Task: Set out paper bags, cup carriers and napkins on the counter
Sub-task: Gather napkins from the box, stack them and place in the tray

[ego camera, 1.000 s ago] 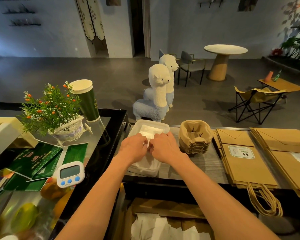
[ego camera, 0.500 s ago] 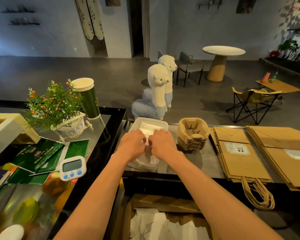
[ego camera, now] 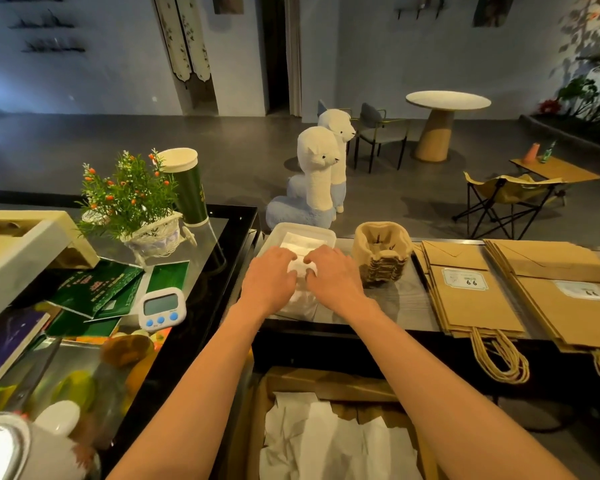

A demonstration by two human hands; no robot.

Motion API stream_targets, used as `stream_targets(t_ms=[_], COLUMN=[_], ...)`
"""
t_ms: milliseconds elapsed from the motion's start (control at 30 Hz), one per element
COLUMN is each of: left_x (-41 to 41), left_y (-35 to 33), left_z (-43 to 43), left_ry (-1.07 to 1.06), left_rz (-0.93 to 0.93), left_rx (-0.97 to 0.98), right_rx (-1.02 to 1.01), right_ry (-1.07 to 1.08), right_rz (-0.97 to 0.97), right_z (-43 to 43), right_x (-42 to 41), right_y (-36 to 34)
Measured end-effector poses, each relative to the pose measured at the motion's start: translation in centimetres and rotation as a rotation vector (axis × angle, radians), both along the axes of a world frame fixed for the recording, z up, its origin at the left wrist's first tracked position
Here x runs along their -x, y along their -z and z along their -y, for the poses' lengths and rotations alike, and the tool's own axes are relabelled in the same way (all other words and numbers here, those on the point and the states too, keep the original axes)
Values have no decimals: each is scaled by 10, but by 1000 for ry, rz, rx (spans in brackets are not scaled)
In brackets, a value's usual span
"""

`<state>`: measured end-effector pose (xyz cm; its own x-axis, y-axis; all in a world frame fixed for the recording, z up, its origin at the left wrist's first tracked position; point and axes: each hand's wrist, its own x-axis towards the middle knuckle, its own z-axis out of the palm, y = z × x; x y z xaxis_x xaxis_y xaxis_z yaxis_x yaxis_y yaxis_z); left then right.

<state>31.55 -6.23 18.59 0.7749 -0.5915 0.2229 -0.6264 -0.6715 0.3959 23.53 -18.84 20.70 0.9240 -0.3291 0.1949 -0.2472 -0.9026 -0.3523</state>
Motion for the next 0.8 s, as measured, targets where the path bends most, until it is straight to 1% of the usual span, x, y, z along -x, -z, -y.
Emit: stream_targets(t_ms=[33, 100, 167, 333, 433, 600, 700, 800], left_x=[7, 22, 37, 76, 98, 131, 149, 166], left_y=[3, 6, 8, 16, 27, 62, 91, 125], left_z=[-2, -3, -4, -5, -8, -15, -19, -24], left_ry=[-4, -21, -32, 41, 40, 49, 55, 38], left_rz=[1, -55, -118, -283, -339, -464, -554, -653], left_rx=[97, 332, 503, 690, 715, 676, 606, 488], right_rx=[-85, -271, -447, -774, -915, -948, -993, -1010], right_ry=[24, 66, 88, 108, 156, 186, 240, 286], right_rz=[47, 161, 261, 388, 415, 379, 320, 235], right_z=[-1, -3, -7, -12, -16, -20, -23, -26], right_x=[6, 17, 28, 58, 80, 114, 134, 154], right_y=[2, 7, 8, 15, 28, 57, 82, 112])
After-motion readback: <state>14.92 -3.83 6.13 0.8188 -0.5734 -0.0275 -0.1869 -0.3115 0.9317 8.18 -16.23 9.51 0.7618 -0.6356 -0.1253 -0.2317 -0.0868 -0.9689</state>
